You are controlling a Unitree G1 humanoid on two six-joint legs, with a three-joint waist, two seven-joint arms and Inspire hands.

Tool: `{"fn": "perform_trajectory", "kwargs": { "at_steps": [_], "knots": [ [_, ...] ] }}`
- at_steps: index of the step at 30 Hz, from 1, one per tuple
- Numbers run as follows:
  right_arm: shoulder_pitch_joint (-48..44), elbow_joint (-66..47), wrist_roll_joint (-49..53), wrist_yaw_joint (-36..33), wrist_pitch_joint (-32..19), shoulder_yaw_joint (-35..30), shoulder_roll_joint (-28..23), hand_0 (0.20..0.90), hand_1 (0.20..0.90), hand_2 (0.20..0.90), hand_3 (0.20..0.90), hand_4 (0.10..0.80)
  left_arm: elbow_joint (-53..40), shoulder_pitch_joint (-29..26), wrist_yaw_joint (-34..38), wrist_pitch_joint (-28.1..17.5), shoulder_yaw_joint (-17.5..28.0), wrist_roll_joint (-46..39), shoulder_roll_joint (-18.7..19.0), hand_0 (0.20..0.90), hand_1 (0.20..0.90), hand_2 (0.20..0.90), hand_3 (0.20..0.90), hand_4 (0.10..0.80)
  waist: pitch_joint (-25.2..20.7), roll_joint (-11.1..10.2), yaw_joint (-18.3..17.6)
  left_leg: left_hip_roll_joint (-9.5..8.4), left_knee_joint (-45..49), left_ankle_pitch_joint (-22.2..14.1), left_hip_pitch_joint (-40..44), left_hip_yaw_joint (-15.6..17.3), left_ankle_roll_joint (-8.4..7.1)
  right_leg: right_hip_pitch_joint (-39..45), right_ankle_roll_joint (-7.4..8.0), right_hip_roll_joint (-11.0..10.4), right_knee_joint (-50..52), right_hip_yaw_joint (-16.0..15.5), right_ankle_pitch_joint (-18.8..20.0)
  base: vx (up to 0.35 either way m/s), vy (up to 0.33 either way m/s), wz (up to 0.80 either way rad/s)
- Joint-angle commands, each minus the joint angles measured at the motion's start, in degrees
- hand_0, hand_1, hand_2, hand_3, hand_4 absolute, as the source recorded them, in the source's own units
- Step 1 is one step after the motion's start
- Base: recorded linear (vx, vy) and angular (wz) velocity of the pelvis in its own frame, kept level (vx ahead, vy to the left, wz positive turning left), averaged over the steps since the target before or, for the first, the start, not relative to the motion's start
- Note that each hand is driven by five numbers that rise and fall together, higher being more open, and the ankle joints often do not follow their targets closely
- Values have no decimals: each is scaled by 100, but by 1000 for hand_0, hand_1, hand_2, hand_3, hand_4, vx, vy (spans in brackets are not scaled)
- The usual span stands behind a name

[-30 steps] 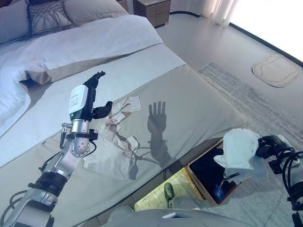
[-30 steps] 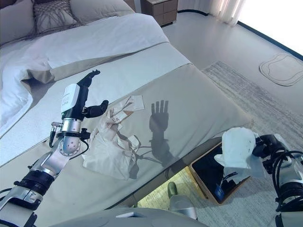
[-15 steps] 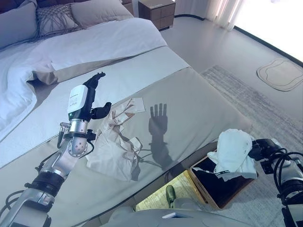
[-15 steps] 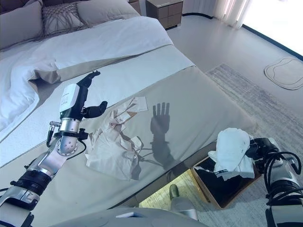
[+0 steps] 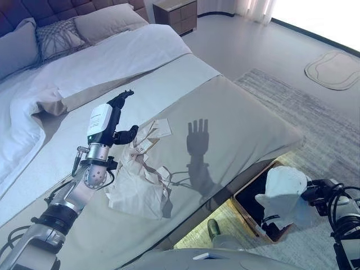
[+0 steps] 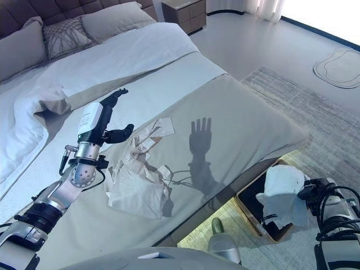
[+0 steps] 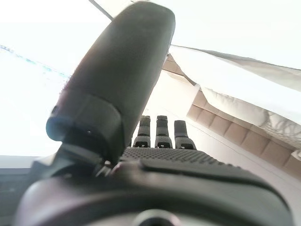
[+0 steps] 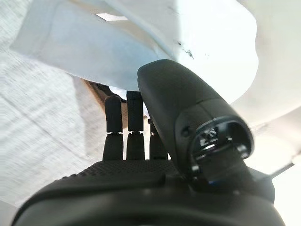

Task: Pick up the clothes from the bed and place them into the basket

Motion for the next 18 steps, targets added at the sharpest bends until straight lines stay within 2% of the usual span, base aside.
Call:
{"fn": "perform_trajectory", "kwargs": {
  "at_steps": [1, 7, 13, 14, 15, 18],
  "knots": [
    [-528, 97, -82, -274, -216, 54, -410, 300, 300, 300, 200, 100, -517, -718, 274, -136, 18, -214, 217, 900, 900, 900, 900, 800, -91, 89, 31, -45, 255, -563, 184, 22, 89, -219, 50, 29, 684, -250, -261, -65, -2, -10],
    [-654, 289, -45, -331, -348, -42, -561, 300, 300, 300, 200, 100, -516, -947, 423, 102, -192, -234, 133, 900, 900, 900, 900, 800, 77, 226, -106, -62, 344, -583, 96, 65, 79, -332, 50, 34, 710, -155, -252, -55, 22, -9],
    [-782, 237, -151, -759, -593, -52, -696, 300, 300, 300, 200, 100, -500, -964, 571, 77, -253, -225, 94, 900, 900, 900, 900, 800, 173, 391, -211, -87, 342, -595, 88, 127, 56, -382, 65, 16, 673, -76, -234, -17, 37, -8],
    [-791, 229, -208, -828, -568, -74, -721, 526, 526, 526, 464, 364, -511, -970, 579, 66, -256, -237, 98, 900, 900, 900, 900, 800, 186, 410, -225, -90, 348, -600, 80, 136, 52, -391, 69, 13, 675, -65, -236, -4, 34, -5],
    [-800, 231, -237, -879, -570, -88, -753, 900, 900, 900, 900, 800, -533, -976, 598, 67, -272, -242, 96, 900, 900, 900, 900, 800, 195, 429, -250, -95, 343, -600, 84, 148, 49, -399, 73, 12, 666, -46, -229, 10, 38, -3],
    [-748, 181, -260, -1011, -756, -140, -780, 900, 900, 900, 900, 800, -578, -948, 626, 24, -277, -227, 81, 900, 900, 900, 900, 800, 197, 466, -303, -100, 320, -605, 121, 173, 46, -373, 78, 20, 633, 5, -219, 41, 34, -6]
  ]
}}
